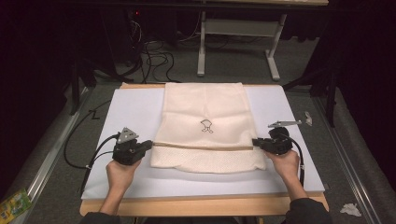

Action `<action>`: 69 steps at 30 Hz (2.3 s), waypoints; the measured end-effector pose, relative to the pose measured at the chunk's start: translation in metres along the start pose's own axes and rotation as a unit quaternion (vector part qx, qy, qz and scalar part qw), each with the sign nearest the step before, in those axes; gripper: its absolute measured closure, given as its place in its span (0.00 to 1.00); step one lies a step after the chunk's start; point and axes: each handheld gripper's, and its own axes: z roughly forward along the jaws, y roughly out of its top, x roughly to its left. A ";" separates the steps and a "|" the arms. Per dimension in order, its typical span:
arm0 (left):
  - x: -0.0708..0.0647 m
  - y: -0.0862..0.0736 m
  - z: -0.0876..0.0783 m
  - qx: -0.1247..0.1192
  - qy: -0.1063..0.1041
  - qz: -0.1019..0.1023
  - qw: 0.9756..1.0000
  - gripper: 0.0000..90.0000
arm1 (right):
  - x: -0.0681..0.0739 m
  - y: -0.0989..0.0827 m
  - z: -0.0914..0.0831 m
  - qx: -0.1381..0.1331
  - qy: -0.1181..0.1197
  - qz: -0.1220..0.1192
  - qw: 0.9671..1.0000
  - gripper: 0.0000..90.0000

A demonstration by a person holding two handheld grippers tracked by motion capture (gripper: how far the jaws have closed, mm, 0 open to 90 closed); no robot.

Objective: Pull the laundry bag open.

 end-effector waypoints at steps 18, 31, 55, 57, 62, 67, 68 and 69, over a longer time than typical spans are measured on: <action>0.000 -0.012 0.011 0.024 0.000 0.001 1.000 0.96 | -0.006 -0.015 0.012 0.010 0.000 0.014 1.000 0.91; -0.001 -0.017 0.017 0.027 0.002 0.001 1.000 0.91 | -0.004 -0.021 0.017 0.019 -0.013 0.015 1.000 0.76; 0.021 -0.031 -0.011 -0.026 0.054 -0.020 0.998 0.71 | -0.022 -0.035 -0.021 -0.071 -0.057 0.030 0.995 0.70; 0.024 -0.033 -0.013 -0.024 0.063 -0.021 0.998 0.70 | -0.025 -0.038 -0.024 -0.076 -0.059 0.038 0.995 0.70; 0.032 -0.036 -0.014 -0.032 0.072 -0.033 0.996 0.68 | -0.036 -0.045 -0.029 -0.090 -0.060 0.059 0.992 0.70; 0.038 -0.040 -0.013 -0.037 0.079 -0.043 0.995 0.67 | -0.047 -0.054 -0.034 -0.103 -0.070 0.077 0.989 0.70; 0.039 -0.040 -0.013 -0.035 0.081 -0.044 0.995 0.67 | -0.049 -0.055 -0.035 -0.104 -0.072 0.083 0.988 0.70; 0.040 -0.041 -0.011 -0.036 0.084 -0.046 0.995 0.67 | -0.051 -0.057 -0.036 -0.106 -0.076 0.083 0.988 0.70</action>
